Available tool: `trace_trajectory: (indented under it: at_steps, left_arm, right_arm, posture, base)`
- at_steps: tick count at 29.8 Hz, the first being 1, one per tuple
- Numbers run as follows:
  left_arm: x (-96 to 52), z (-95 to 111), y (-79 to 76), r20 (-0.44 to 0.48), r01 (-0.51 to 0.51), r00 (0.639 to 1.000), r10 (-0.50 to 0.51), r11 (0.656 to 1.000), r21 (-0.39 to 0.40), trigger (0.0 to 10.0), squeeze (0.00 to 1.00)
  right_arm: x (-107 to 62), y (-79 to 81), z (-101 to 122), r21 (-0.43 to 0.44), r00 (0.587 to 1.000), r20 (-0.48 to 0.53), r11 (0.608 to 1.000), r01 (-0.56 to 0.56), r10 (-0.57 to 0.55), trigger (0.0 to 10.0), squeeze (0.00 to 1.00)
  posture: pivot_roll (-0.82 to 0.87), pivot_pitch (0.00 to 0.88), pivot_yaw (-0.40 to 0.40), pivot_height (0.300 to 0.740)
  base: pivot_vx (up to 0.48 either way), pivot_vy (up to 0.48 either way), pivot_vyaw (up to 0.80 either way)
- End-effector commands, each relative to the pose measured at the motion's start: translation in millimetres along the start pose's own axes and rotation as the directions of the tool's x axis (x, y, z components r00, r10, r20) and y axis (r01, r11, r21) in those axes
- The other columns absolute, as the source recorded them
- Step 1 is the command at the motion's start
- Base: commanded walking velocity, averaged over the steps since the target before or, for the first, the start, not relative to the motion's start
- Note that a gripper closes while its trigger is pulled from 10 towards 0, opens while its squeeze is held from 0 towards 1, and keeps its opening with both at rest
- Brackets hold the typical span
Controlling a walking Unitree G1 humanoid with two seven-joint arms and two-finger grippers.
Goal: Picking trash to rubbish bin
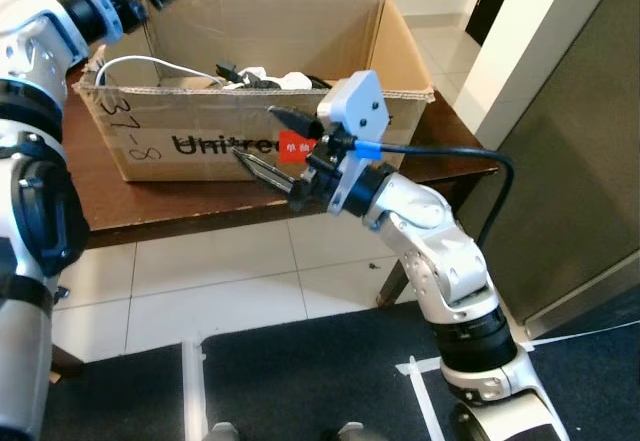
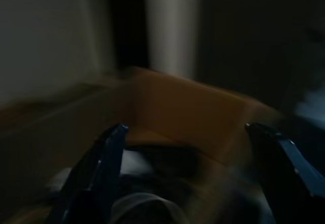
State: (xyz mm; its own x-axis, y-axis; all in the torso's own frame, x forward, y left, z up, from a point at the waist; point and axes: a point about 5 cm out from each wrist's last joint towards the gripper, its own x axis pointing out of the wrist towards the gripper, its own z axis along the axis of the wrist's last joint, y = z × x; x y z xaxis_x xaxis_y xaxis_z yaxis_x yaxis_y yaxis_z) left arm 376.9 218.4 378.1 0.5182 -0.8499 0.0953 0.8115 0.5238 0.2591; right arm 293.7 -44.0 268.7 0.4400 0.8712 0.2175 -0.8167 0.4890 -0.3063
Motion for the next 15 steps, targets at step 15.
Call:
trace_trajectory:
  at_steps: [15]
  left_arm:
    - [-37.3, -165, -99.5, -0.236, 0.115, 0.948, -0.214, 0.919, -0.376, 10.0, 0.0]
  right_arm:
    - [-49.2, 22.8, -83, 0.123, 0.935, -0.345, 0.992, -0.04, 0.08, 10.0, 0.0]
  posture:
    - [-0.01, 0.104, -0.002, 0.74]
  base:
    - [0.0, 0.0, 0.0]
